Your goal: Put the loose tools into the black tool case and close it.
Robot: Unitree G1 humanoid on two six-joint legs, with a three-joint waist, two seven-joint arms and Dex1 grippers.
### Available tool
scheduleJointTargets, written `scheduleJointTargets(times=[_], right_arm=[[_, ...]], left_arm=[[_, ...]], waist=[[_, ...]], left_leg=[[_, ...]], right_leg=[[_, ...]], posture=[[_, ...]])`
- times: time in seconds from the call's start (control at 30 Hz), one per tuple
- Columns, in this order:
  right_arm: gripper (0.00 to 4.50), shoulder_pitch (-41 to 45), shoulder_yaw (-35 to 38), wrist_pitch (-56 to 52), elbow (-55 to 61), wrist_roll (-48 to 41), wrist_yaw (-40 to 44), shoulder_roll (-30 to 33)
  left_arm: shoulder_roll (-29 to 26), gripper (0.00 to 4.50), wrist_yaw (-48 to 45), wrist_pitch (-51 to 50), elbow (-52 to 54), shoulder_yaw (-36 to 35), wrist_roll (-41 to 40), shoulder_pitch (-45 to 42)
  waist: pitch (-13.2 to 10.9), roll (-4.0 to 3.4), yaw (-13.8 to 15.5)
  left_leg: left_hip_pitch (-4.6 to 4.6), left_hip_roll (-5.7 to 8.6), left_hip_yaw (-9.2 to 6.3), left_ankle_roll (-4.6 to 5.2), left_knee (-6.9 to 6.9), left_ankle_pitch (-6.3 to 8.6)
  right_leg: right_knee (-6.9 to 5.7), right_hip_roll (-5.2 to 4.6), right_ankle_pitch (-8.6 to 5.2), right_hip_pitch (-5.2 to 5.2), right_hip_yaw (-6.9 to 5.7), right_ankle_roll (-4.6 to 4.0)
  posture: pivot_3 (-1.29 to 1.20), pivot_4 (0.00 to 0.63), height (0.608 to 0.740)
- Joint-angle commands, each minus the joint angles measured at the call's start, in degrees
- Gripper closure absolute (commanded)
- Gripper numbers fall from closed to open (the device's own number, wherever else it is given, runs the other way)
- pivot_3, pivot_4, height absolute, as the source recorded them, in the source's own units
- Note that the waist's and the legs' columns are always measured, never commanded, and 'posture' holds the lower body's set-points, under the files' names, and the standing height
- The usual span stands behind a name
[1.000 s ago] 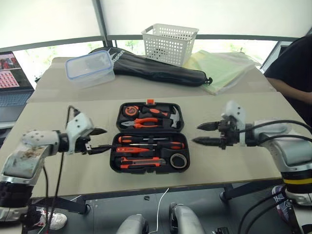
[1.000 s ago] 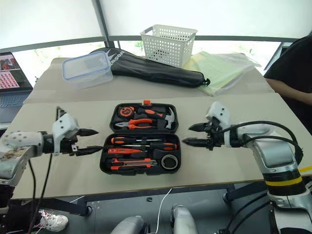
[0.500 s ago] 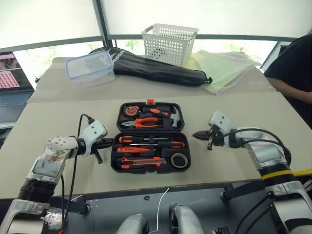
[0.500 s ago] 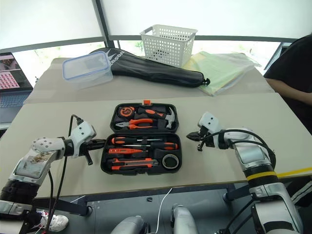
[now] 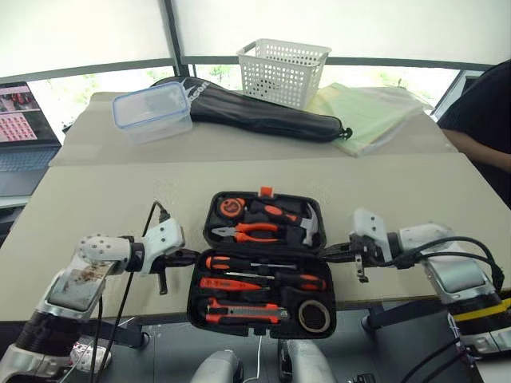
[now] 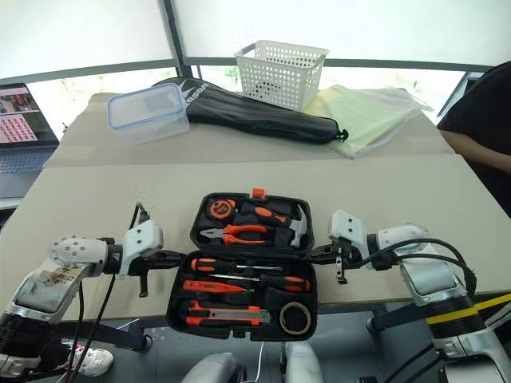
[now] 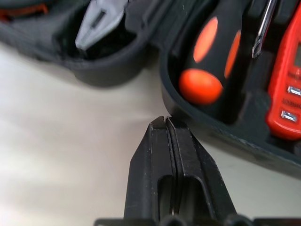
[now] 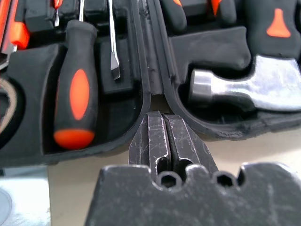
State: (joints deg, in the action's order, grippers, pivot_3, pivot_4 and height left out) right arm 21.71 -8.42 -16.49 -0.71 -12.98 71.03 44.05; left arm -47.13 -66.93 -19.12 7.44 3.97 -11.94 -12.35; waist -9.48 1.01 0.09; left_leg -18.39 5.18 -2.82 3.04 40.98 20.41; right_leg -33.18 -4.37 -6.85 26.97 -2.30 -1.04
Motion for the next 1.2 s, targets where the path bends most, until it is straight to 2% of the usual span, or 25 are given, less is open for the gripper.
scheduleJointTargets(times=[0.03,0.17,0.57,0.87,1.07,1.2], right_arm=[[4.5,1.24,2.35,0.91,-1.46,1.67,-5.8,-1.31],[4.5,1.6,2.49,0.39,-1.84,1.68,-7.57,-1.88],[4.5,5.27,2.29,3.32,-7.83,4.35,-13.08,-4.48],[4.5,3.47,3.95,2.41,-6.21,3.55,-12.32,-2.26],[4.5,-0.95,9.17,-2.18,-1.0,0.7,-12.56,1.63],[4.5,-7.92,14.87,-7.71,7.07,-3.2,-12.23,4.89]], left_arm=[[0.68,4.44,0.07,-0.75,4.42,-0.51,-2.85,1.02],[1.32,4.44,2.18,0.31,3.78,0.07,-1.14,0.7],[4.25,4.44,6.99,5.12,-7.12,0.68,3.2,-7.63],[4.65,4.44,7.37,6.48,-9.29,0.1,3.52,-8.39],[0.83,4.44,7.33,0.07,-6.42,-4.67,0.19,-5.27],[-2.37,4.44,7.63,-9.84,0.69,-11.16,-4.8,0.41]], waist=[[0.0,0.0,-0.05],[0.0,0.0,-0.03],[0.0,0.0,-0.21],[0.0,0.0,0.0],[0.0,0.0,0.07],[0.0,-0.01,-0.07]], left_leg=[[0.03,0.0,0.03,0.0,0.0,0.0],[0.05,-0.01,0.01,-0.01,-0.01,-0.01],[0.0,0.0,0.03,-0.01,-0.01,-0.02],[-0.03,0.01,0.02,-0.01,0.0,-0.02],[-0.03,0.0,0.01,0.0,-0.02,-0.02],[-0.05,-0.05,0.01,0.0,-0.06,-0.01]], right_leg=[[-0.01,-0.01,0.01,-0.03,0.03,-0.01],[-0.1,0.01,0.01,-0.02,0.03,-0.02],[-0.1,0.01,0.02,0.05,0.01,-0.04],[-0.06,0.01,0.02,0.06,-0.01,-0.03],[-0.05,0.03,0.02,0.08,0.0,-0.03],[-0.04,0.04,0.01,0.1,0.02,-0.03]], posture=[[0.0,0.15,0.74],[0.0,0.15,0.74],[0.0,0.15,0.74],[0.0,0.15,0.74],[0.0,0.15,0.74],[0.0,0.15,0.74]])
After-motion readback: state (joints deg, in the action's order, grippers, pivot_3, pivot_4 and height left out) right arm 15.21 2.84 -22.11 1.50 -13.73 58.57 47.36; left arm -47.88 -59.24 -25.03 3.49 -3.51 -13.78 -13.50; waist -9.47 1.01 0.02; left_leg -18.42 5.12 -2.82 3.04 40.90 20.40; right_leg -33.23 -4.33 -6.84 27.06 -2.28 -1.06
